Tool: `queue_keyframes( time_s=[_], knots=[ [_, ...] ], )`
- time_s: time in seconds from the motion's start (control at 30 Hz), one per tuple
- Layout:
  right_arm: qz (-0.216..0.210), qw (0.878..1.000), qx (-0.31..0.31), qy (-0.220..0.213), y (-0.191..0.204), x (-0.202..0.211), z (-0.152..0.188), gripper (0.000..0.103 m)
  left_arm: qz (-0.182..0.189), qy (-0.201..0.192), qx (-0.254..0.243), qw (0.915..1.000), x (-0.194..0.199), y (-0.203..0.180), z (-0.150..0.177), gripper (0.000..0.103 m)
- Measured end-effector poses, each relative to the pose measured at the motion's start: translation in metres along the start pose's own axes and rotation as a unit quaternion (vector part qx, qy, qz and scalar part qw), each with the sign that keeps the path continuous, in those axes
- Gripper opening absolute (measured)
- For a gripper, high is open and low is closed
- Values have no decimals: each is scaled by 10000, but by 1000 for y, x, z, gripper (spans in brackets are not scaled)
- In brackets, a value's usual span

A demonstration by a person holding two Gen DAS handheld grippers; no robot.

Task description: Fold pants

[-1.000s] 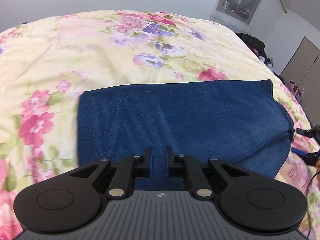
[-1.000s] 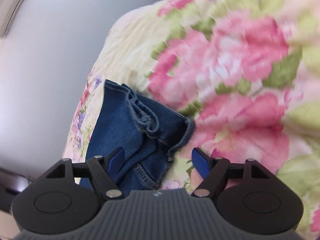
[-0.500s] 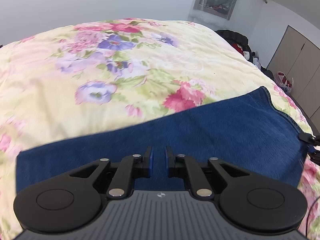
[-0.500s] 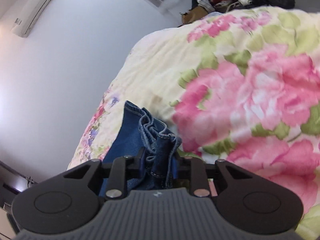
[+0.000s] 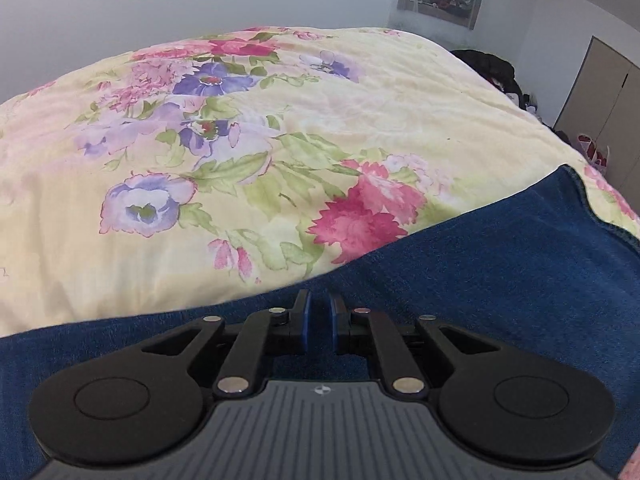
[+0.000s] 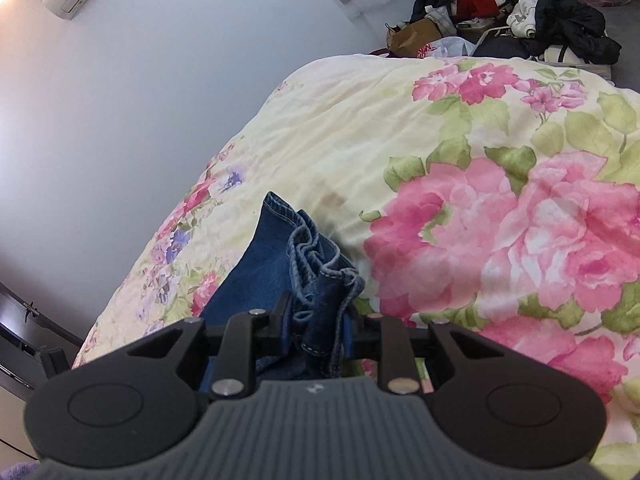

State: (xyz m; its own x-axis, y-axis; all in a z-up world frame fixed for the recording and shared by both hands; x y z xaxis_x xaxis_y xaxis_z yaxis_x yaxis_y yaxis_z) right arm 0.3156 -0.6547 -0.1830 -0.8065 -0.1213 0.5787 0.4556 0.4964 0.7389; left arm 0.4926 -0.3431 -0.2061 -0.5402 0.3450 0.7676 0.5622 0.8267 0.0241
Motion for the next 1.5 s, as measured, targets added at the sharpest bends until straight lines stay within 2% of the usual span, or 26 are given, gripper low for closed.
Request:
queue_keyframes(
  time_s=[0.2,0.4,0.63,0.73,0.8,0.97,1.17,1.37,1.5],
  knots=[
    [53,9999,144,-60,14,11,1,19,252,-187,-190,9993,49,-37,21,12],
    [89,9990,398,-185,35,19,3,19,598,-258,-282,9975,77,-74,55,12],
    [140,9982,564,-166,47,25,10,19,694,78,-150,9974,67,-86,78,11],
    [186,9965,782,-249,57,31,15,18,914,184,-84,9956,81,-81,78,12],
    [166,9952,914,-299,67,37,17,18,852,42,-114,9963,100,-69,75,12],
    [85,9859,1582,-549,118,57,39,18,247,-229,-172,9993,158,-5,71,12],
    [-159,9749,2125,-640,194,71,83,18,-511,-295,311,9978,223,97,87,12],
    [-444,9686,2409,-429,258,58,145,18,-808,-118,695,9942,256,161,118,13],
    [-669,9644,2559,1,291,32,204,18,-762,-31,865,9933,257,185,142,13]
  ],
)
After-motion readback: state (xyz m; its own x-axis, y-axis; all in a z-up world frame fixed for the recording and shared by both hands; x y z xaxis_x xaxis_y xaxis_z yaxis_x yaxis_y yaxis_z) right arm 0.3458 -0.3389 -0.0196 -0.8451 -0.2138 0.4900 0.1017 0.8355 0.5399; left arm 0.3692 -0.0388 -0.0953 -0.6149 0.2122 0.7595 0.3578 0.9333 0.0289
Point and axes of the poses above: each gripper's, at about its wrist camera, not at the fingertips, and x roughly against the way its jaws point, y to its left, z to its underside, the point moved 7 cm from there along -x, roughly the way its jaws point, and after that the axes turned 14 degrees about -x, right-handed, at the moved point
